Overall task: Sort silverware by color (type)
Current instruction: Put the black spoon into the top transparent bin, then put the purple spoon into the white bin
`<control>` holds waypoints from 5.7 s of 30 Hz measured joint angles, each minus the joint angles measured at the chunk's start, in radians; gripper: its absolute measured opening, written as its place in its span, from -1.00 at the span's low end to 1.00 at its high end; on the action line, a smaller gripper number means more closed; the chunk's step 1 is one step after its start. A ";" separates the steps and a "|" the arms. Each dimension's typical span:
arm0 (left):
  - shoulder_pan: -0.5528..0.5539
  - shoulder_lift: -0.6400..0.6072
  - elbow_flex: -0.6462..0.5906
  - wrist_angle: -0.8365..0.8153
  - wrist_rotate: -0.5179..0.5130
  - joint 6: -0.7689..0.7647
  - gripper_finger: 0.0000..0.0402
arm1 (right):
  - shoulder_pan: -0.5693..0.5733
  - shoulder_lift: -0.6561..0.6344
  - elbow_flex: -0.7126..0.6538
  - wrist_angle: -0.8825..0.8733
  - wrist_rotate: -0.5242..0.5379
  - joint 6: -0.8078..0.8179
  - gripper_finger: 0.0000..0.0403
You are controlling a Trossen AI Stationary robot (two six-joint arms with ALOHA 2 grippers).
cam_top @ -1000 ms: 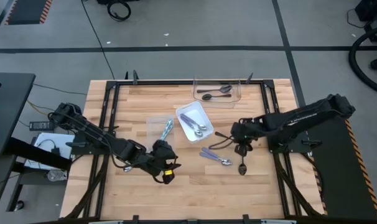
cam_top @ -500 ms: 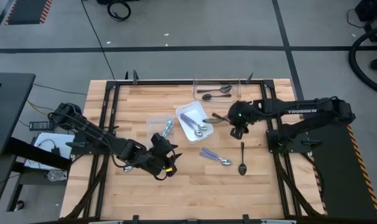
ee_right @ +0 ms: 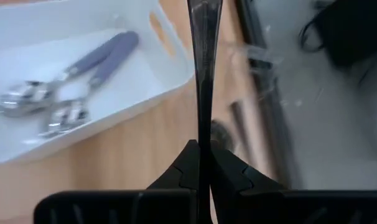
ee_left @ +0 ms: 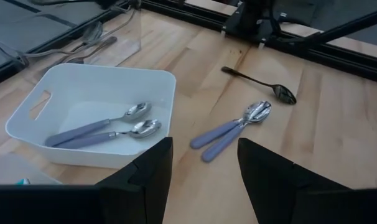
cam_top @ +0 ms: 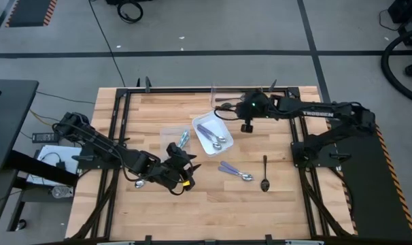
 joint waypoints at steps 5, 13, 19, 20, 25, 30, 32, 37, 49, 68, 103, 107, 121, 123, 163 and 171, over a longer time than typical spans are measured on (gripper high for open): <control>-0.007 0.000 0.000 -0.001 0.003 -0.014 -0.06 | -0.061 0.078 0.000 0.134 0.027 -0.118 -0.88; -0.016 0.000 0.000 -0.001 0.003 -0.055 -0.06 | -0.192 0.172 0.000 0.192 0.076 -0.040 -0.88; -0.022 0.000 0.000 -0.001 0.003 -0.068 -0.06 | -0.238 0.225 0.001 0.170 0.075 0.017 -0.88; -0.026 0.000 0.000 -0.001 0.003 -0.074 -0.06 | -0.240 0.233 0.006 0.152 0.076 0.020 -0.88; -0.046 0.000 0.000 -0.005 0.003 -0.079 -0.06 | -0.252 0.278 0.052 0.066 0.079 0.093 -0.81; -0.050 0.000 0.000 -0.010 0.003 -0.079 -0.06 | -0.266 0.307 0.075 0.044 0.069 0.127 -0.59; -0.050 0.000 0.000 -0.021 0.003 -0.079 -0.06 | -0.265 0.307 0.080 0.020 0.061 0.130 -0.49; -0.050 0.000 0.000 -0.066 0.003 -0.078 -0.06 | -0.252 0.258 0.116 -0.021 0.072 0.177 -0.28; -0.035 0.000 0.000 -0.268 0.003 -0.168 -0.06 | -0.048 0.080 0.128 -0.005 -0.199 0.282 -0.24; -0.032 -0.003 0.000 -0.563 0.215 -0.280 -0.07 | 0.354 -0.011 -0.023 0.017 -0.267 0.495 -0.28; -0.050 -0.002 0.000 -0.733 0.509 -0.562 -0.07 | 0.623 -0.006 -0.261 0.156 -0.167 0.763 -0.29; -0.050 -0.002 0.000 -0.733 0.520 -0.609 -0.07 | 0.623 -0.006 -0.285 0.200 -0.155 0.706 -0.29; -0.050 -0.002 0.000 -0.517 0.401 -0.538 -0.07 | 0.604 -0.006 -0.295 0.244 -0.190 0.566 -0.29; -0.050 -0.002 0.000 -0.461 0.365 -0.468 -0.07 | 0.598 -0.006 -0.279 0.242 -0.211 0.564 -0.29; 0.112 -0.001 0.000 0.013 -0.027 0.515 -0.07 | 0.676 -0.006 -0.225 -0.384 -0.155 1.245 -0.29; 0.117 0.000 0.000 0.125 0.059 0.649 -0.07 | 0.710 -0.006 -0.225 -0.458 -0.171 1.264 -0.29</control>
